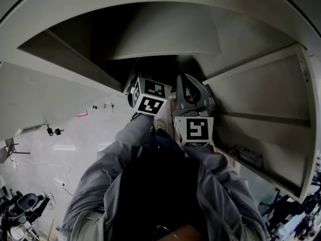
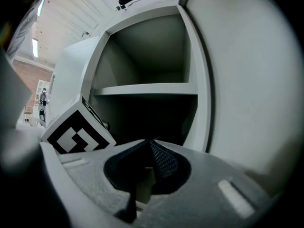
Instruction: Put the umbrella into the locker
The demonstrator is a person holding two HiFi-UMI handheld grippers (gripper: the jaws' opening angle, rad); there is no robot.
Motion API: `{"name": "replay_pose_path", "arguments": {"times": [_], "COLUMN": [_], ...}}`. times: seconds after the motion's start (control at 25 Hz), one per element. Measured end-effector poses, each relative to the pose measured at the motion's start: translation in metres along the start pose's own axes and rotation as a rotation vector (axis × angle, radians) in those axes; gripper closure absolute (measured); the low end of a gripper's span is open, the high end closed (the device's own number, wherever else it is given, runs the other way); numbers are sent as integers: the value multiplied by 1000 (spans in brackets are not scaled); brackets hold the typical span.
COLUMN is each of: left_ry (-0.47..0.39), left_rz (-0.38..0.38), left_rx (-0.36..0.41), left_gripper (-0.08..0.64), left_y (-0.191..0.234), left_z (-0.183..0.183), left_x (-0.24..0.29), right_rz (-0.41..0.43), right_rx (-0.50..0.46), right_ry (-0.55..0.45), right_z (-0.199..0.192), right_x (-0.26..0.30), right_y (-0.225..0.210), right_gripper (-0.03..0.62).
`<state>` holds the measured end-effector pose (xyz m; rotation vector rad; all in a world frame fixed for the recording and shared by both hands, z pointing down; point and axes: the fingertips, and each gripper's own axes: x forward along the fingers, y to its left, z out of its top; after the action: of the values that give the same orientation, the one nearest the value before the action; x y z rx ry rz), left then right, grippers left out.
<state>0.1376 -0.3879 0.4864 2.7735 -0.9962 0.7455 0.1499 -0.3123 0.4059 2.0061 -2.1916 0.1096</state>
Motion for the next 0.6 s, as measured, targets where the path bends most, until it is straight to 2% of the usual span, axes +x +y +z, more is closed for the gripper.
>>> {"name": "replay_pose_path", "arguments": {"times": [0.16,0.28,0.6], "left_ry": [3,-29,-237], "left_rz": [-1,-9,19], "left_rx": [3,2,-47], "left_gripper": [206,204,207], "left_y": [-1,-4,-1], "left_z": [0,3,15], "left_x": [-9,-20,-78], "right_rz": [1,4,35], "right_rx": [8,12,24], "right_ry": [-3,-8,-4], "right_z": [0,0,-6], "right_x": [-4,-6,-9], "right_y": [0,1,14], "right_gripper": [589,589,589]}}
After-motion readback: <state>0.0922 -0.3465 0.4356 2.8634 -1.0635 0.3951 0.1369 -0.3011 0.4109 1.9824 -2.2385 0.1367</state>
